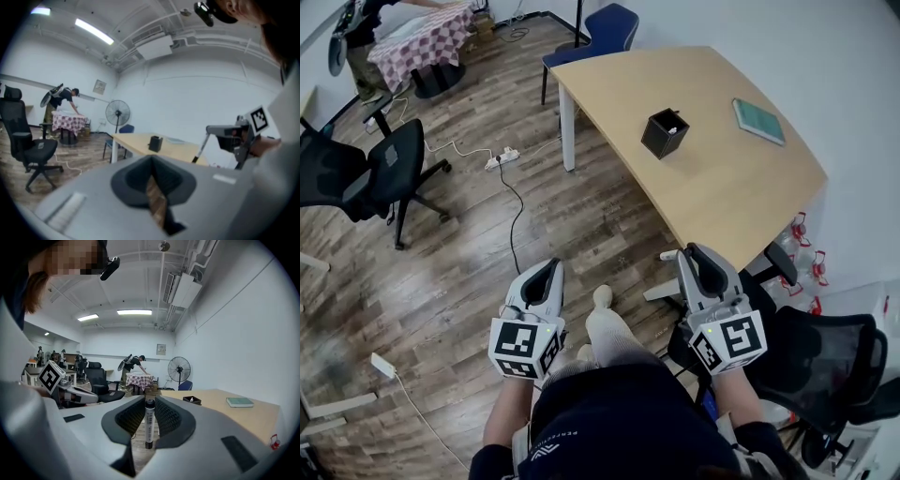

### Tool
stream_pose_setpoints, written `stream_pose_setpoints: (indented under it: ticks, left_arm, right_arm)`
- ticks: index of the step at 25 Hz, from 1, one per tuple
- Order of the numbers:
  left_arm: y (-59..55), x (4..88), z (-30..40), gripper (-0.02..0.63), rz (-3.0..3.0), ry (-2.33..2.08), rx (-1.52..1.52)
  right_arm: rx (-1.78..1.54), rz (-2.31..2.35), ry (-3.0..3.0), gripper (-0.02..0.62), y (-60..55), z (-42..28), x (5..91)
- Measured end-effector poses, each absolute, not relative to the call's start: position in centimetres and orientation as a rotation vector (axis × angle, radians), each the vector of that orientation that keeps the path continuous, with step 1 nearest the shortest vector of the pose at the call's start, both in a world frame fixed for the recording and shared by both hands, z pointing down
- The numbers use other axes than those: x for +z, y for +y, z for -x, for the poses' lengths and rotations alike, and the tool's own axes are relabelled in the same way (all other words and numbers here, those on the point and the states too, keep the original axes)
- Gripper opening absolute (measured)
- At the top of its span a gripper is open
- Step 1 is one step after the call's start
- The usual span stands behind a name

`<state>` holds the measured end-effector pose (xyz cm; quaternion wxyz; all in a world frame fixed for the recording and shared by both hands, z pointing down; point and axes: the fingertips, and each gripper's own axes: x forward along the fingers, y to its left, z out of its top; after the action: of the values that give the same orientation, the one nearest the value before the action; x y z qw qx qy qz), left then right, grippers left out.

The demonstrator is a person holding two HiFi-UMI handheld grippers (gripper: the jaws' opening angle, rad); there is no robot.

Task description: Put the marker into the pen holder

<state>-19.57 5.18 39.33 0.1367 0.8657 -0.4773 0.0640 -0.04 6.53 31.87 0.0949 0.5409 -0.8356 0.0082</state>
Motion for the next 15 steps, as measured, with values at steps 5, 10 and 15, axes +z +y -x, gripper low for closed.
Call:
stream_pose_setpoints:
  ticks: [5,10,15]
  left_arm:
    - [0.7,39.8,18.7,0.005,-2.503,-1.377,0.209]
    - [-4.6,39.2,17.2,0.005,-2.518,-1.366,0.215]
    - [-9.1,38.7,15.5,0.005,-2.537,-1.34,0.232]
  right_arm:
    - [0.023,-1.556,-2.528,0.057,2.1,0.6,32.0]
    - [0.023,-1.53,-2.567,0.057,-3.0,0.1,31.3]
    - [0.042,-1.537,-2.583,0.057,-7.5,-0.9,31.1]
